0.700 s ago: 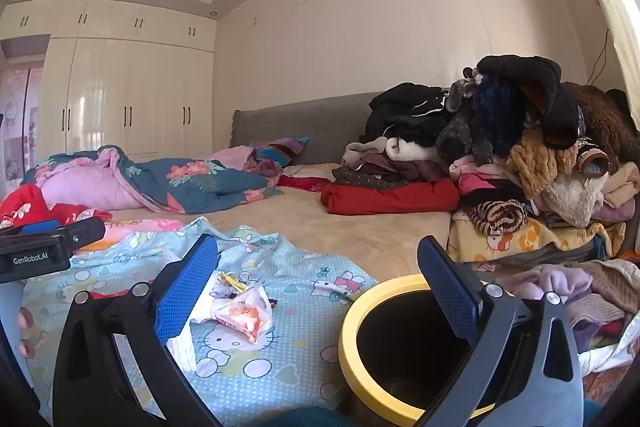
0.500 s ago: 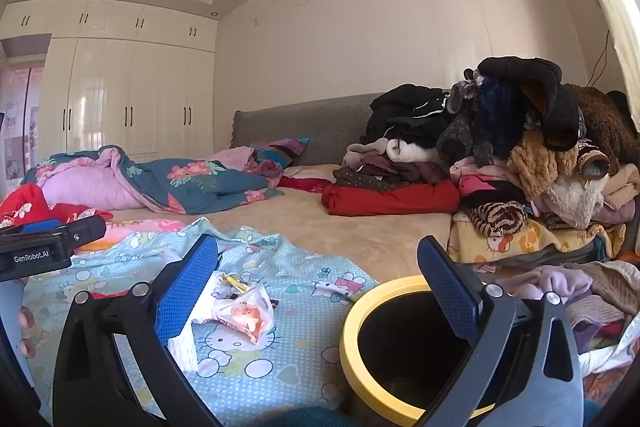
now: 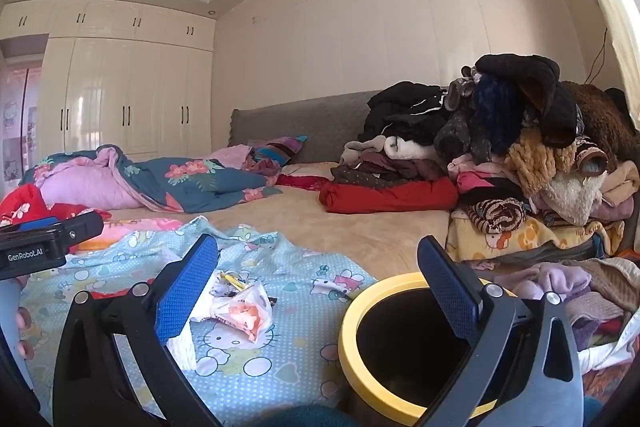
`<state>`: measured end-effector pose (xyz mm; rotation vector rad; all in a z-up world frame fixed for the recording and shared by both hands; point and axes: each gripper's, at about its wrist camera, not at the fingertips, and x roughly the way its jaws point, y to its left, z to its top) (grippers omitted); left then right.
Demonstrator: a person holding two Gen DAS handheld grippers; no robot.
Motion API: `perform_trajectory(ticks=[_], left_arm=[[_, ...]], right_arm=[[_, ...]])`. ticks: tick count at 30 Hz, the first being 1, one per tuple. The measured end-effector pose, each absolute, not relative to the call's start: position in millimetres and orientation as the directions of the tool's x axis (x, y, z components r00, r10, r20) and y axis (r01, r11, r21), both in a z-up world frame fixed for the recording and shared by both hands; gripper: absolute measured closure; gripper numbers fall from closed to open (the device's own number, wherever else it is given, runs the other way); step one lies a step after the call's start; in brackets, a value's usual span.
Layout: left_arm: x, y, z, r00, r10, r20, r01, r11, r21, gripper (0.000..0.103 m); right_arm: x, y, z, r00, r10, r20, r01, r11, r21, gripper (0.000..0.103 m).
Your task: Collect trash
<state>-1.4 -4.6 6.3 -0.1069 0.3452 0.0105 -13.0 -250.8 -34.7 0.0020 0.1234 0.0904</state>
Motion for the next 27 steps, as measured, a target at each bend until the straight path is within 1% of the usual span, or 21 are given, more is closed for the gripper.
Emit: perform_trajectory(ticks=[27], left_arm=[[-7.4, -11.6, 9.3, 0.945, -0.015, -0.327, -0.019, 0.995, -0.102, 0.011]], right_arm=[[-11.3, -247.2, -36.9, 0.987, 0.091, -0.129, -0.09, 0.996, 0.008, 0.006]])
